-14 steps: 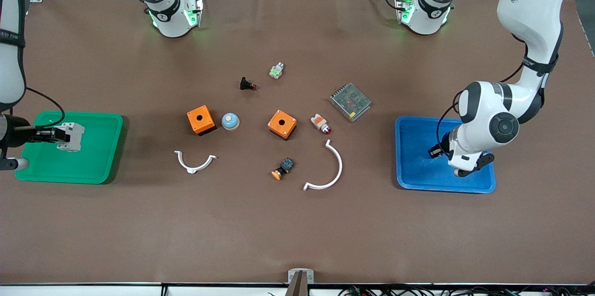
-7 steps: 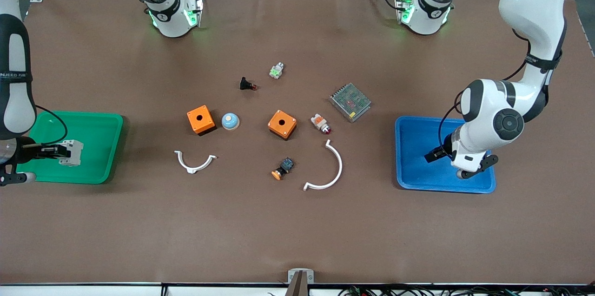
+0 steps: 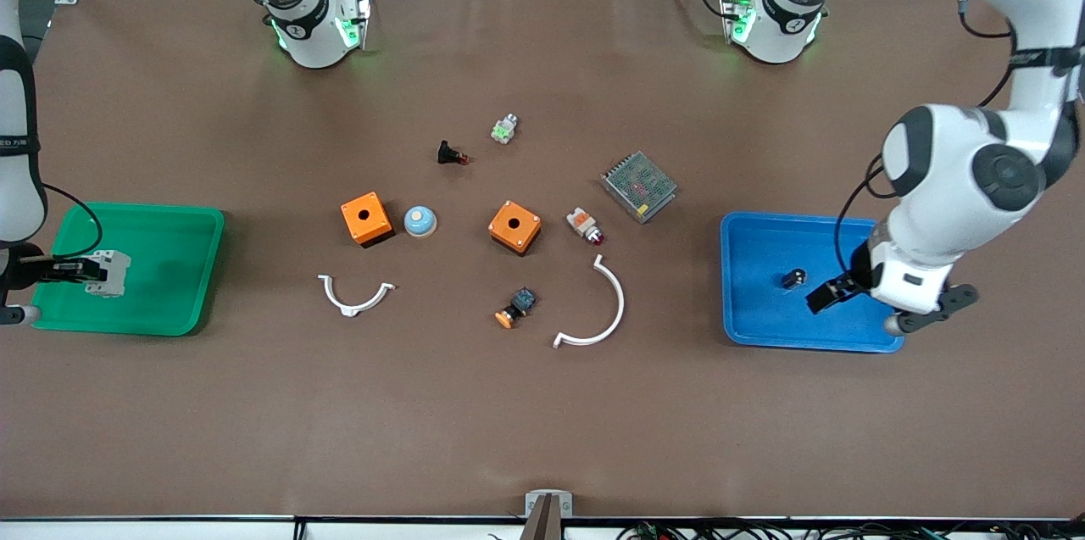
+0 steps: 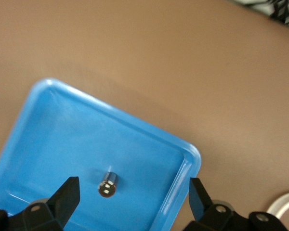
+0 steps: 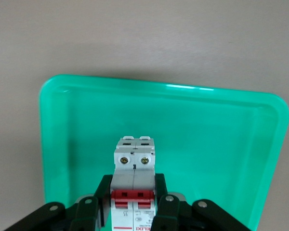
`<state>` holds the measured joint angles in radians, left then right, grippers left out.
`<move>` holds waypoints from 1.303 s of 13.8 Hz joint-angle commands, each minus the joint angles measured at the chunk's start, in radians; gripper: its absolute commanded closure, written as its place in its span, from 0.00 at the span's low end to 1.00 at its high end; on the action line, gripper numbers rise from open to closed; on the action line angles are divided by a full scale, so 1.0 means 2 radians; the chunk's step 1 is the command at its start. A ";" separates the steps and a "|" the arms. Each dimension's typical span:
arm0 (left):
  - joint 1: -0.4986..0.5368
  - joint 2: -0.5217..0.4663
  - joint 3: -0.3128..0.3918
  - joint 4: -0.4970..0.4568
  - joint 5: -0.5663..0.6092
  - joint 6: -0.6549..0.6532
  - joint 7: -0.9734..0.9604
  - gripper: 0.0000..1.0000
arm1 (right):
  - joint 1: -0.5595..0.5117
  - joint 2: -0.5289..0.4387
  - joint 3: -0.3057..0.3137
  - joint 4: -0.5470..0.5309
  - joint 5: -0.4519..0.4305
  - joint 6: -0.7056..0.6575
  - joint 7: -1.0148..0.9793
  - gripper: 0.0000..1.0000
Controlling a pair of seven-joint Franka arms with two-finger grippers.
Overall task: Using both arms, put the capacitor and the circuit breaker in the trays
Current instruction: 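Open the left gripper and lift away while the right gripper releases the breaker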
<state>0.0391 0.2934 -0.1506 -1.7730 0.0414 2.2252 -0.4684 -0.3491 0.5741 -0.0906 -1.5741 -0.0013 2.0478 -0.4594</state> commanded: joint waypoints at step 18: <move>-0.006 -0.166 0.021 0.148 0.019 -0.392 0.187 0.00 | 0.016 -0.042 0.008 -0.011 -0.009 -0.064 0.037 0.00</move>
<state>0.0437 -0.0070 -0.1306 -1.4472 0.0855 1.4640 -0.1162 -0.3459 0.5940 -0.0807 -1.5724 -0.0014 1.9930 -0.4472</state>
